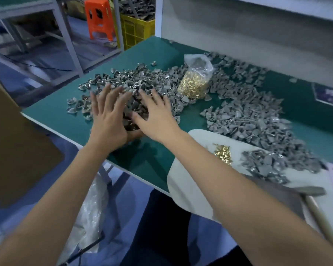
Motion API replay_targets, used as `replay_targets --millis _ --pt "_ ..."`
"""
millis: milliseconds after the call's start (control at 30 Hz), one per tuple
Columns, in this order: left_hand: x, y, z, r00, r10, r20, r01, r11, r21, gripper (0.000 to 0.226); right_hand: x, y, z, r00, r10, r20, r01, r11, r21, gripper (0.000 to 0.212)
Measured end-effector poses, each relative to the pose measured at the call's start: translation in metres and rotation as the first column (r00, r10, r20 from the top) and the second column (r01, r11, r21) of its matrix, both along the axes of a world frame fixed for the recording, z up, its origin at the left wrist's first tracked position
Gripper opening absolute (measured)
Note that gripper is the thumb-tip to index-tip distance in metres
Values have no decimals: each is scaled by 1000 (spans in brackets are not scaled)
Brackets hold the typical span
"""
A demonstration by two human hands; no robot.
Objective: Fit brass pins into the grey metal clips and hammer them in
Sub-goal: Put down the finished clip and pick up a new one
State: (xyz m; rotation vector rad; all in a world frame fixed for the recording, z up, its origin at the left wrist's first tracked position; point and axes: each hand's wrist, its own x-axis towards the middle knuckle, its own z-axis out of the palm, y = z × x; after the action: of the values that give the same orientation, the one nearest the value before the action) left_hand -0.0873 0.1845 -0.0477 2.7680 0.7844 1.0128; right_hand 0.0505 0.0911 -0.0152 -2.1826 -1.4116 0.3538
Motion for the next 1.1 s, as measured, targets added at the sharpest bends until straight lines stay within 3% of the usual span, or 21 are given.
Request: replay_targets --millis 67,133,233,367,533,633,733,800,933,1100 --pt "31 -26 9 987 -134 91 126 988 88 93 23 -25 11 1000 24 -2 -24 998 65 58" --pt "62 -52 17 945 -280 169 269 959 87 76 49 -54 23 998 -63 -8 64 992 112 36" --pt "101 -89 19 891 -429 149 449 883 -135 50 94 -107 30 975 -220 39 214 969 120 24" --pt "137 -107 9 912 -394 -113 337 878 -339 46 130 -161 24 922 -362 140 359 932 46 28" --pt "179 -106 3 904 -216 -370 118 956 -270 76 134 -183 5 909 -391 144 384 920 74 25" --pt "192 -101 2 909 -194 -370 92 957 -276 112 129 -181 -4 914 -391 107 380 918 114 24" --pt "200 -97 -1 869 -326 -373 176 907 -383 126 132 -182 -5 874 -469 128 446 879 171 28" --pt "202 -99 -4 842 -419 -339 244 857 -455 122 136 -186 -3 833 -530 158 497 843 205 31" --pt "198 -104 -9 868 -433 -243 310 856 -414 95 140 -190 -5 744 -638 196 608 769 195 29" --pt "192 -109 -9 897 -430 -108 346 831 -434 66 137 -191 -5 804 -565 186 543 824 160 20"
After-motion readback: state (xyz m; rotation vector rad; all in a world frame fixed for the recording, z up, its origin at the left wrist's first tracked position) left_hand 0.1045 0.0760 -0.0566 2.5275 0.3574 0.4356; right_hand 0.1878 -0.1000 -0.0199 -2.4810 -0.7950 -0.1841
